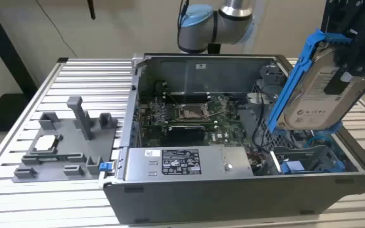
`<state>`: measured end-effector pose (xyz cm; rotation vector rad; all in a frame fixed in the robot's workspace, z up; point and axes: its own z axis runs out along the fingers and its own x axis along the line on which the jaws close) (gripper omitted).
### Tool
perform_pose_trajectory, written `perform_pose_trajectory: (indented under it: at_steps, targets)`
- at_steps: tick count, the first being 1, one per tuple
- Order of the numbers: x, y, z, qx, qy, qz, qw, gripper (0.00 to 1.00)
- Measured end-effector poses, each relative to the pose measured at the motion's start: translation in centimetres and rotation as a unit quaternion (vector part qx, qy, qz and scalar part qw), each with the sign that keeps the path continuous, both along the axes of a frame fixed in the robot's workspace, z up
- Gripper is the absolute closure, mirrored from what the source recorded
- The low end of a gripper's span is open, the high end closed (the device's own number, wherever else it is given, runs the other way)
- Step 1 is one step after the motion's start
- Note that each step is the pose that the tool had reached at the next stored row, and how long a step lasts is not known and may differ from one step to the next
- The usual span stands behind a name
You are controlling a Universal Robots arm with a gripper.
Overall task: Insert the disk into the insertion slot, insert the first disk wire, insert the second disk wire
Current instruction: 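Insert the disk into the insertion slot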
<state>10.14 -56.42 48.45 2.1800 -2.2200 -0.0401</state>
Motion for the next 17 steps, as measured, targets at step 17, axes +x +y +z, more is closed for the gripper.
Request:
perform_pose_trajectory:
  at_steps: [17]
  targets:
    - [0.49, -0.16, -0.36, 0.0006, 0.0, 0.0, 1.0, 1.0]
